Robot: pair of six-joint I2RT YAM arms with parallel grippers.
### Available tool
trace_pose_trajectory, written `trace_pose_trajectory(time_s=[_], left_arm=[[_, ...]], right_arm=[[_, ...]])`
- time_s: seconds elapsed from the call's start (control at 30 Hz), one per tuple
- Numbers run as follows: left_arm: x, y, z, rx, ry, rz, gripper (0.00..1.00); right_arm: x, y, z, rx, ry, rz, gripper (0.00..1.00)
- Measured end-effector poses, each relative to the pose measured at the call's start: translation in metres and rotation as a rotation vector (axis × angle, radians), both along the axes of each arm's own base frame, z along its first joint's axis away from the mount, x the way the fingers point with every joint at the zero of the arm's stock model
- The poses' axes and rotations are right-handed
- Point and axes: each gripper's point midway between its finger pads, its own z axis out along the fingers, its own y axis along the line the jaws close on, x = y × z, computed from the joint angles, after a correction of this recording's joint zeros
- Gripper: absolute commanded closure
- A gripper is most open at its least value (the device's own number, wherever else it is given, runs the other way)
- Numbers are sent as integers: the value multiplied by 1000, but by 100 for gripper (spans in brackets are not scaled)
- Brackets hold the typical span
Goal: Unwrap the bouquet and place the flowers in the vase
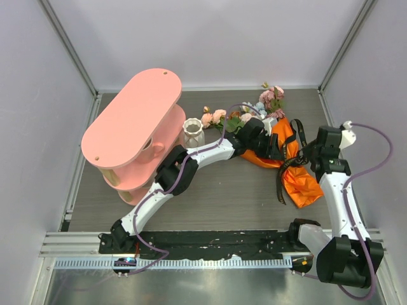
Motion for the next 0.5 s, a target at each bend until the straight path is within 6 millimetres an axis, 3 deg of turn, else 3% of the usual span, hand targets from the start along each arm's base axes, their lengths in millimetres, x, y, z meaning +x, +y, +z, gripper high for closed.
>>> trace_pose_trajectory(time_s=[0.1,0.13,0.17,0.23,0.3,0.33,0.4,0.5], left_arm=[[0,0,0,-1,4,2,55],[0,0,0,-2,9,4,54],[0,0,1,-3,13,7,54],[-1,-1,0,-3,19,8,55],[-1,-1,-1,-2,23,9,55],[-1,-1,-1,-2,24,8,54],[-2,-1,-1,-2,24,7,54],[-3,-1,-1,-2,24,4,53]], right_arm=[[14,-32,52,-76,-110,-115,98],[18,-47,70,-116,-141,-166,71],[21,-59,84,-152,-160,-207,58],[31,-87,114,-233,-172,-296,49],[48,-110,137,-285,-153,-341,47],[59,-115,142,-290,-144,-338,38],[73,-111,134,-264,-132,-293,33],[63,-85,84,-171,-34,-193,32]])
